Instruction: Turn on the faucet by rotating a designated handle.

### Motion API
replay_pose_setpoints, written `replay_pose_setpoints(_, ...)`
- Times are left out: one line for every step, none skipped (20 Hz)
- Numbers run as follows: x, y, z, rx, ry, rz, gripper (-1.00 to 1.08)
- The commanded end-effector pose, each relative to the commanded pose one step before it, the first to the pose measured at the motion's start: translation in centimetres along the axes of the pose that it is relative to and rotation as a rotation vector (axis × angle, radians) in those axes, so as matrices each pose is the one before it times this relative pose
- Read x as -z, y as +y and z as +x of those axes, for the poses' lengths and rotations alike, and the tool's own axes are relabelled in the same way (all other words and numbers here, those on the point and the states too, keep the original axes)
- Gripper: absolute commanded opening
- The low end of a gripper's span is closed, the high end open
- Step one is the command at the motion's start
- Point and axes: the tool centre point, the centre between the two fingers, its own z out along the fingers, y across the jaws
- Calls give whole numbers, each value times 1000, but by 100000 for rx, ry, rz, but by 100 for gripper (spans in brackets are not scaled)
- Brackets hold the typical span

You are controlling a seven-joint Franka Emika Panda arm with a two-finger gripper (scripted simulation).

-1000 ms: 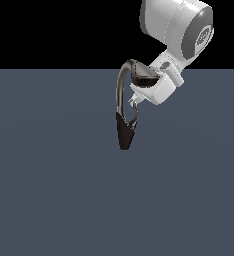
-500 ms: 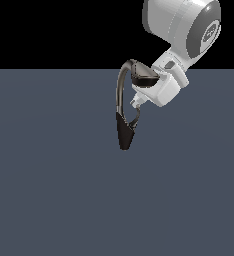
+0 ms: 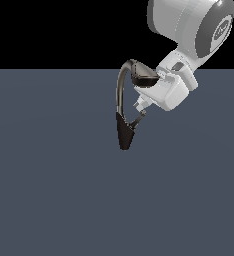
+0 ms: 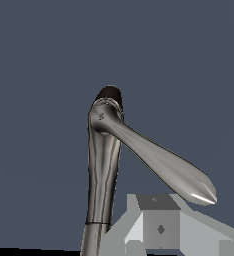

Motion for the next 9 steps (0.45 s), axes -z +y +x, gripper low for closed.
replay_pose_setpoints(-50, 720, 1317, -823, -65, -188, -100)
replay_pose_setpoints(-27, 368, 675, -260, -79, -110, -100)
replay_pose_setpoints(-26, 366, 668, -253, -76, -107, -100)
replay_pose_setpoints(-27, 362, 670, -260, -78, -110, -100)
replay_pose_setpoints(-25, 359, 663, -253, -75, -107, -100)
replay_pose_setpoints(-25, 356, 660, -253, -74, -107, -100)
replay_pose_setpoints(-25, 351, 657, -254, -73, -106, -100)
replay_pose_setpoints(-23, 346, 649, -247, -69, -102, -100)
replay_pose_setpoints(0, 0, 0, 0, 0, 0, -100)
